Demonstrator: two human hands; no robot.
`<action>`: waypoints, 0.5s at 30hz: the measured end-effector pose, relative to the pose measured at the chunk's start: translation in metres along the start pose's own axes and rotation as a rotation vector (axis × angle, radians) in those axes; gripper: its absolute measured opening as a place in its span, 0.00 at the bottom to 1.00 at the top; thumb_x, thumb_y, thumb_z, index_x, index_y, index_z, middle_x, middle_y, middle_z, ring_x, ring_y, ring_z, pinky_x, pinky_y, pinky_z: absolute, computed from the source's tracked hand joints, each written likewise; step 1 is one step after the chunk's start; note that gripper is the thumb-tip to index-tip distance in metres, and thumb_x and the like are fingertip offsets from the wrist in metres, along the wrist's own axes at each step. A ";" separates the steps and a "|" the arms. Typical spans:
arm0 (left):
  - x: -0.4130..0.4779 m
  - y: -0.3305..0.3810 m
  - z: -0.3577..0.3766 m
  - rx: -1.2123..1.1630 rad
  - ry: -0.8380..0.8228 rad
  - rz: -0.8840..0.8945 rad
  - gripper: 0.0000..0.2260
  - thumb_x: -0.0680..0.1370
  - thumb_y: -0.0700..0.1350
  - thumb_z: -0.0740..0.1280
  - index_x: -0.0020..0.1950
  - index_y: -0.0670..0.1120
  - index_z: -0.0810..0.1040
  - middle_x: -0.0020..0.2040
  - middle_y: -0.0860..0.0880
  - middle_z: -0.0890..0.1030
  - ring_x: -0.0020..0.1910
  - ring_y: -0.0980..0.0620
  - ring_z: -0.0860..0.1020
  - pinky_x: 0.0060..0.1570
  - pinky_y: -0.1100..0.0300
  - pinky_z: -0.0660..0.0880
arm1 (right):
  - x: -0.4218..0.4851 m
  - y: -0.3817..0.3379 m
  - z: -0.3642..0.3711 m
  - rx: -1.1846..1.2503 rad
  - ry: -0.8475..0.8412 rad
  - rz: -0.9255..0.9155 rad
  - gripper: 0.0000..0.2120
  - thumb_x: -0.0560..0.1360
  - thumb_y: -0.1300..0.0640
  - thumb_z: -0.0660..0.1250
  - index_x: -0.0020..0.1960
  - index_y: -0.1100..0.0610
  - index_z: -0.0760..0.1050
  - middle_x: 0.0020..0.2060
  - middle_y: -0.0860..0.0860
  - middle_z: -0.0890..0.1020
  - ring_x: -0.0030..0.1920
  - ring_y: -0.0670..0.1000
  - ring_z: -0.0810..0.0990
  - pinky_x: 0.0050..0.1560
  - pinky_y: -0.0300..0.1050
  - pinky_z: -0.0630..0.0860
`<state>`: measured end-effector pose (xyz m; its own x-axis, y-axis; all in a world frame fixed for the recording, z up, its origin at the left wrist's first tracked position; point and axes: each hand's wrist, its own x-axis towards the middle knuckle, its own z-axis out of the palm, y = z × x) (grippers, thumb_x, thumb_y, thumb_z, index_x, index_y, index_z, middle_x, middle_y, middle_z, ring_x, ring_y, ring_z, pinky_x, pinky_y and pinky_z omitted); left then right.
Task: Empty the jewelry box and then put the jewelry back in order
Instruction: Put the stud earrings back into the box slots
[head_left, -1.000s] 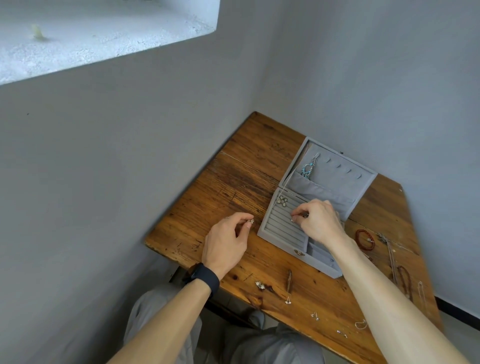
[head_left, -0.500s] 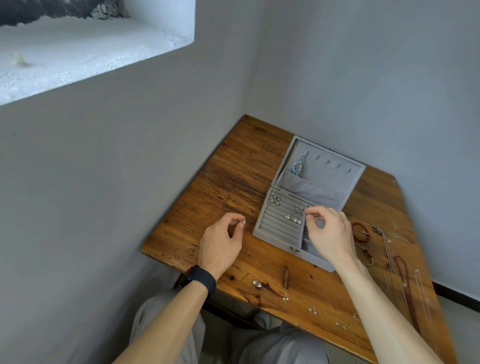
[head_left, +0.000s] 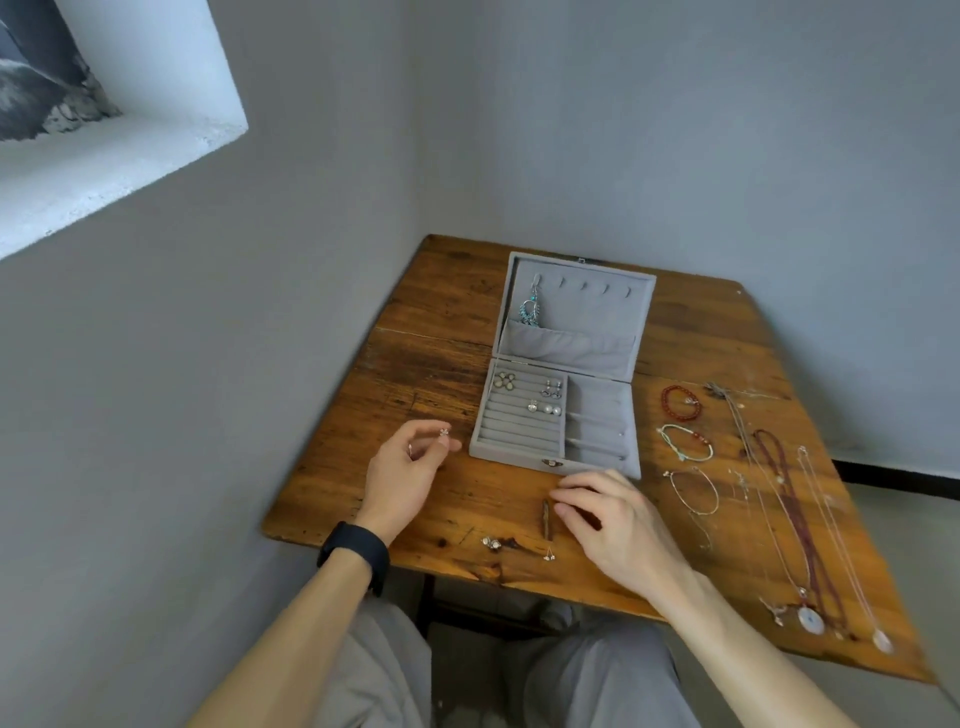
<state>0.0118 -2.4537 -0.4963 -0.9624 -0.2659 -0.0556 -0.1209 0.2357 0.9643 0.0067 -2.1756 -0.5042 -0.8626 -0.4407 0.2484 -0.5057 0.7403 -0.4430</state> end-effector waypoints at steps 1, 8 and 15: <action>0.001 0.001 -0.002 -0.010 -0.014 -0.015 0.06 0.81 0.48 0.67 0.56 0.57 0.79 0.47 0.61 0.85 0.47 0.66 0.81 0.53 0.62 0.72 | -0.002 0.000 0.000 -0.003 0.011 -0.006 0.10 0.79 0.52 0.69 0.59 0.50 0.84 0.57 0.43 0.82 0.59 0.43 0.76 0.61 0.41 0.75; 0.016 0.022 -0.011 0.063 -0.061 -0.031 0.05 0.79 0.51 0.69 0.55 0.56 0.82 0.47 0.59 0.86 0.43 0.59 0.84 0.49 0.58 0.76 | -0.011 -0.006 0.006 -0.026 0.042 0.032 0.14 0.79 0.50 0.69 0.62 0.52 0.83 0.61 0.45 0.82 0.63 0.46 0.76 0.65 0.45 0.75; 0.045 0.052 0.013 0.378 -0.115 0.137 0.04 0.76 0.55 0.72 0.50 0.60 0.84 0.47 0.65 0.82 0.49 0.69 0.77 0.48 0.71 0.69 | -0.021 -0.016 0.018 0.012 0.064 0.124 0.20 0.80 0.44 0.63 0.68 0.51 0.78 0.69 0.44 0.76 0.73 0.45 0.68 0.73 0.42 0.57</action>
<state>-0.0406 -2.4415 -0.4518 -0.9942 -0.1065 0.0176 -0.0494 0.5937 0.8031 0.0333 -2.1874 -0.5182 -0.9175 -0.3127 0.2458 -0.3956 0.7808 -0.4835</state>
